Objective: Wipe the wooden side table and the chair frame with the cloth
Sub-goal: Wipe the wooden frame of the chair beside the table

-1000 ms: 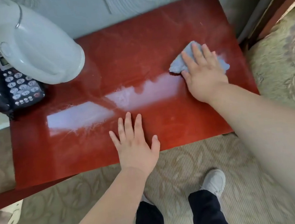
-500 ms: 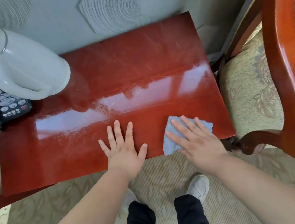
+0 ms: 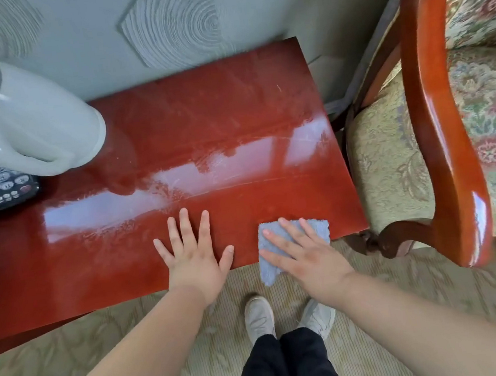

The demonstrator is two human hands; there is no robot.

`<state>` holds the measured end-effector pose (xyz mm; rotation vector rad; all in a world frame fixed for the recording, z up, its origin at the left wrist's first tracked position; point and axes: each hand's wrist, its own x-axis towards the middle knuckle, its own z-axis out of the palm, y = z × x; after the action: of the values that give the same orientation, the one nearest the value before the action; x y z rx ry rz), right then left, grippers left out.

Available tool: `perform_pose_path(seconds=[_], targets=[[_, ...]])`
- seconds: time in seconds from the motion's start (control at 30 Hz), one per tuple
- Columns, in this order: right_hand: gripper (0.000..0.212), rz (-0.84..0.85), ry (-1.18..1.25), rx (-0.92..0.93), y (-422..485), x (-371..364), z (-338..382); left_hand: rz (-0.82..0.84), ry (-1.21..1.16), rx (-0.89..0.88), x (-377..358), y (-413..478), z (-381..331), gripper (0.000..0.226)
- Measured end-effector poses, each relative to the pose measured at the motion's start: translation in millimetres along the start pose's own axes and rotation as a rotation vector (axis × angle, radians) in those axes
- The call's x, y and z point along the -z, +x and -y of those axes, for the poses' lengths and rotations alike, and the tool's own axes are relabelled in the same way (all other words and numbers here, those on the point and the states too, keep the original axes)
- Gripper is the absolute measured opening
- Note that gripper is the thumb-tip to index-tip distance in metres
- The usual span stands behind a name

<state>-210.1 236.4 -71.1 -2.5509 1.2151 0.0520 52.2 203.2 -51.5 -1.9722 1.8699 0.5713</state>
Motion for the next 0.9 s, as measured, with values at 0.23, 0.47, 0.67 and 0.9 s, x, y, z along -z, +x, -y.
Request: perform_pose_path(seconds=[0.23,0.47,0.67,0.9], targets=[[0.057,0.083,0.360,-0.425,12,88,-9,-0.013,-0.061,-0.064,21,-11,-22,0.075],[0.035,-0.220,0.493,-0.520,-27,205,-51,-0.023,-0.141,-0.216,44,-19,-98,0.067],[0.034,-0.365,0.577,-0.459,-76,267,-108,-0.081,-0.259,-0.256,73,-4,-176,0.060],[0.046,-0.321,0.412,-0.441,-105,259,-182,-0.062,-0.500,-0.254,115,-37,-273,0.050]])
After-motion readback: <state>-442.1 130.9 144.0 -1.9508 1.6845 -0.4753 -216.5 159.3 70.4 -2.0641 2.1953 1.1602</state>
